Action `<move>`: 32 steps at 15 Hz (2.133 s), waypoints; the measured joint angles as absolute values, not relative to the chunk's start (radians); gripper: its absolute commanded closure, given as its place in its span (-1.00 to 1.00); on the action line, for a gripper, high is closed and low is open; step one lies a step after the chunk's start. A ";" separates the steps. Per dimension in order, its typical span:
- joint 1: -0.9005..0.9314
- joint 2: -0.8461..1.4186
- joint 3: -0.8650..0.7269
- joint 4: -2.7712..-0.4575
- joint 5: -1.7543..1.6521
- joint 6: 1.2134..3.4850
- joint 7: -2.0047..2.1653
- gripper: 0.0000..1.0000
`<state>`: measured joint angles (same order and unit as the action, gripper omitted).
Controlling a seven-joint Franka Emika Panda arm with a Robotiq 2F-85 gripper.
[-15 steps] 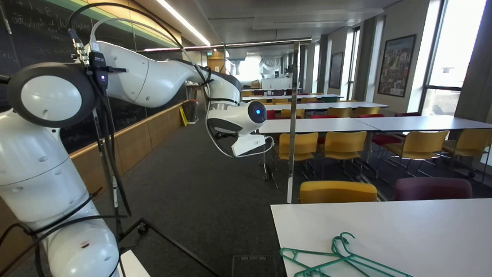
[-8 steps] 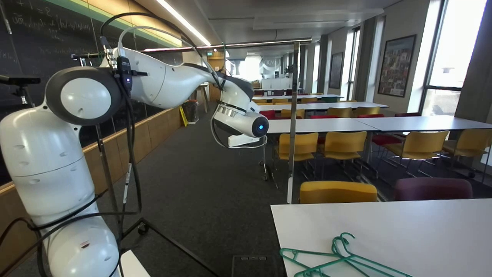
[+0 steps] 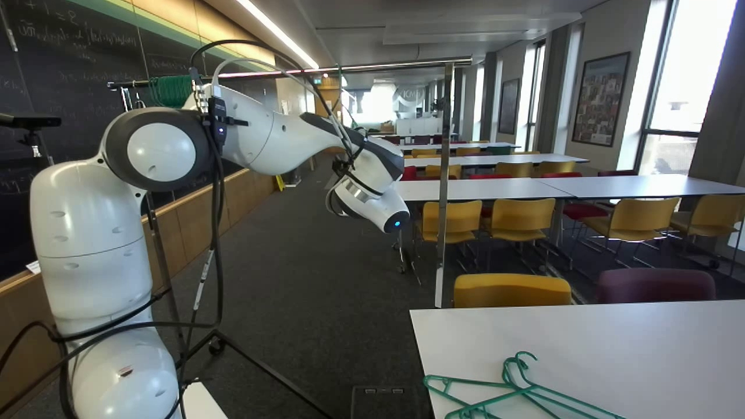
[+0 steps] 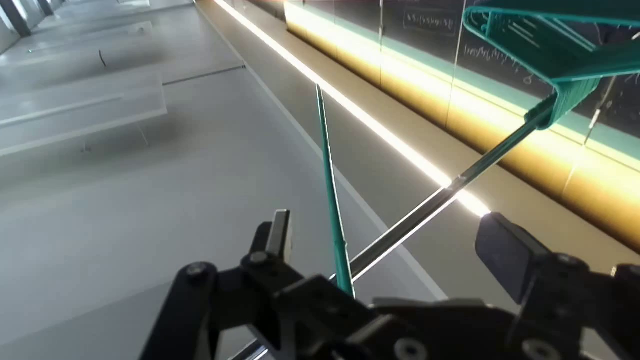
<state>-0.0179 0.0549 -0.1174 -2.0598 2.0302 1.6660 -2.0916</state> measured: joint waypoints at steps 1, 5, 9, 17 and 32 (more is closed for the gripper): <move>-0.020 0.062 -0.117 -2.058 2.043 1.635 -2.092 -1.00; -0.021 0.071 -0.111 -2.017 1.941 1.610 -2.155 -1.00; -0.018 0.071 -0.093 -1.939 1.818 1.631 -2.237 -1.00; -0.017 0.070 -0.072 -1.852 1.835 1.738 -2.394 -1.00; -0.019 0.075 -0.071 -1.853 1.843 1.738 -2.403 -1.00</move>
